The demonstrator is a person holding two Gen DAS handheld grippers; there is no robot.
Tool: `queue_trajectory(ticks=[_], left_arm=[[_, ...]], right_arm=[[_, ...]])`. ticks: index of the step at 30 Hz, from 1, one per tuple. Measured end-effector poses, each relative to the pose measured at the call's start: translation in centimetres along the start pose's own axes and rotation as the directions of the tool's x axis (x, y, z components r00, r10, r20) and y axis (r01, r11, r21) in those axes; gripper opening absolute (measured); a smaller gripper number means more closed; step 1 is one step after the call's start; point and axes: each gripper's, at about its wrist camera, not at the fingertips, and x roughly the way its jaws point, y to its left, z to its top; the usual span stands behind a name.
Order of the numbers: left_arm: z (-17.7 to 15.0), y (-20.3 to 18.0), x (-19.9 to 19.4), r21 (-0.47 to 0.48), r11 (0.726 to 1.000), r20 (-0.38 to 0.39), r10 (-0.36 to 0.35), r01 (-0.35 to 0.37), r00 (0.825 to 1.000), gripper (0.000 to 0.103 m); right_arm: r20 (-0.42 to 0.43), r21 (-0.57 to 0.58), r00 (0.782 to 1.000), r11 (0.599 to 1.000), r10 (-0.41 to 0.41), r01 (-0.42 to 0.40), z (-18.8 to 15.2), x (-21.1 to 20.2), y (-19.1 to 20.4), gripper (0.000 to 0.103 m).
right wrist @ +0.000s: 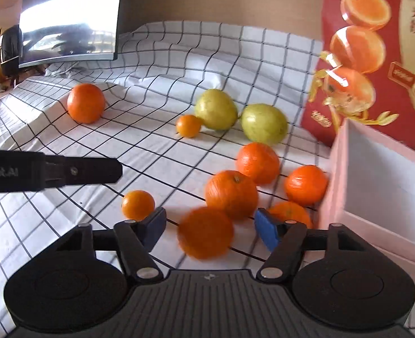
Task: Organize fruits
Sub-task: 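Grasp a mandarin with the right gripper while the left gripper holds the small orange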
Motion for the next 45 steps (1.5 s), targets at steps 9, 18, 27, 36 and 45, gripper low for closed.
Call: queue_trajectory(ticks=[9,18,27,36,45], left_arm=[[-0.7,-1.0,0.4,0.107,0.994,-0.036,-0.001,0.005,0.999,0.023],[-2.2,-5.0,2.2,0.35,0.936,-0.081,0.072,-0.039,0.994,0.027],[-2.3,-5.4,3.2,0.409,0.905,-0.061,0.153,-0.116,0.986,0.03],[-2.9,-6.3,3.0,0.493,0.868,-0.087,0.113,-0.056,0.99,0.04],[-2.3,-5.2,4.1,0.479,0.867,-0.058,0.184,-0.134,0.981,0.04]], right_arm=[[-0.012,0.049,1.0,0.999,0.022,-0.022,-1.8,-4.4,-1.6,0.042],[-0.003,-0.011,1.0,1.0,-0.017,0.017,-4.3,-6.2,-2.2,0.042],[0.084,-0.055,0.994,0.996,-0.07,0.074,-6.9,-9.9,-3.1,0.061],[0.047,-0.044,0.995,0.995,-0.083,0.085,-8.9,-9.5,-3.9,0.065],[0.047,-0.031,0.995,0.996,-0.083,0.085,-9.0,-9.5,-4.1,0.066]])
